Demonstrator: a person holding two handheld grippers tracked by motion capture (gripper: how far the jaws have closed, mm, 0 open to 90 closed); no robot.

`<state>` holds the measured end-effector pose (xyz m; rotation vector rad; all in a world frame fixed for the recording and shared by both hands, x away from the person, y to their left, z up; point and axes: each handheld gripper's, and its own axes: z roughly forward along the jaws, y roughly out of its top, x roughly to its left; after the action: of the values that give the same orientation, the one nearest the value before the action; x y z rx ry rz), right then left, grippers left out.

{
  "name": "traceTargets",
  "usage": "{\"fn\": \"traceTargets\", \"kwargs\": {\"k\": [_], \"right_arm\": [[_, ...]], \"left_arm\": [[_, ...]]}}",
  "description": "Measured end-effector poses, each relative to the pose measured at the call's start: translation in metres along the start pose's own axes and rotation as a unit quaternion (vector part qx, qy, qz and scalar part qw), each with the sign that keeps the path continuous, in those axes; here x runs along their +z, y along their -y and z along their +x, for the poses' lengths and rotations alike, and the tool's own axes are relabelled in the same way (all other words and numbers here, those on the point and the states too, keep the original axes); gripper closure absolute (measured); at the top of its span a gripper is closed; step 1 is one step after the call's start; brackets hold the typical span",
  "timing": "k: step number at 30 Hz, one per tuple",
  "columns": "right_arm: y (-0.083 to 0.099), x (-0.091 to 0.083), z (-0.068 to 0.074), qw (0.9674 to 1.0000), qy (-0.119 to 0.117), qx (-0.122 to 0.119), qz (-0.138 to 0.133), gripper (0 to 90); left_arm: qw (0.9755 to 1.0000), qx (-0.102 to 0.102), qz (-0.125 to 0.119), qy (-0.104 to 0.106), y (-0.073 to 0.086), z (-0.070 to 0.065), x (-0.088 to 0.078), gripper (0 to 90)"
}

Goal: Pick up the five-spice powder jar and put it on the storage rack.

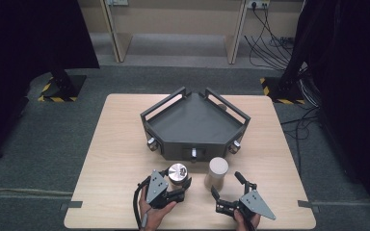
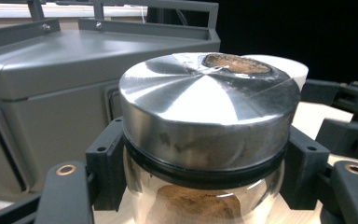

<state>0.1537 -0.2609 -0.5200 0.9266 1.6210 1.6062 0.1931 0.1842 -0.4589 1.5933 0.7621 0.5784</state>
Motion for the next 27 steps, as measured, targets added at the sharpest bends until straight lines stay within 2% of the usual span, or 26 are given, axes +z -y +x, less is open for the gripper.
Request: {"fn": "traceTargets", "kwargs": {"k": [4,9,13,27], "right_arm": [[0.000,0.000,0.000,1.0000,0.000,0.001,0.000,2.2],[0.000,0.000,0.000,1.0000,-0.001,0.001,0.001,2.2],[0.000,0.000,0.000,1.0000,-0.001,0.001,0.002,2.2],[0.000,0.001,-0.001,1.0000,-0.004,-0.001,0.003,2.2]], "left_arm": [[1.0000,0.009,0.001,0.002,-0.010,0.002,0.003,30.6],[0.9999,0.009,0.004,0.013,-0.024,0.010,0.007,30.6],[0.9997,-0.002,0.001,0.025,-0.034,0.018,0.010,30.6],[0.9993,0.004,0.009,0.037,-0.070,0.034,0.024,30.6]]}}
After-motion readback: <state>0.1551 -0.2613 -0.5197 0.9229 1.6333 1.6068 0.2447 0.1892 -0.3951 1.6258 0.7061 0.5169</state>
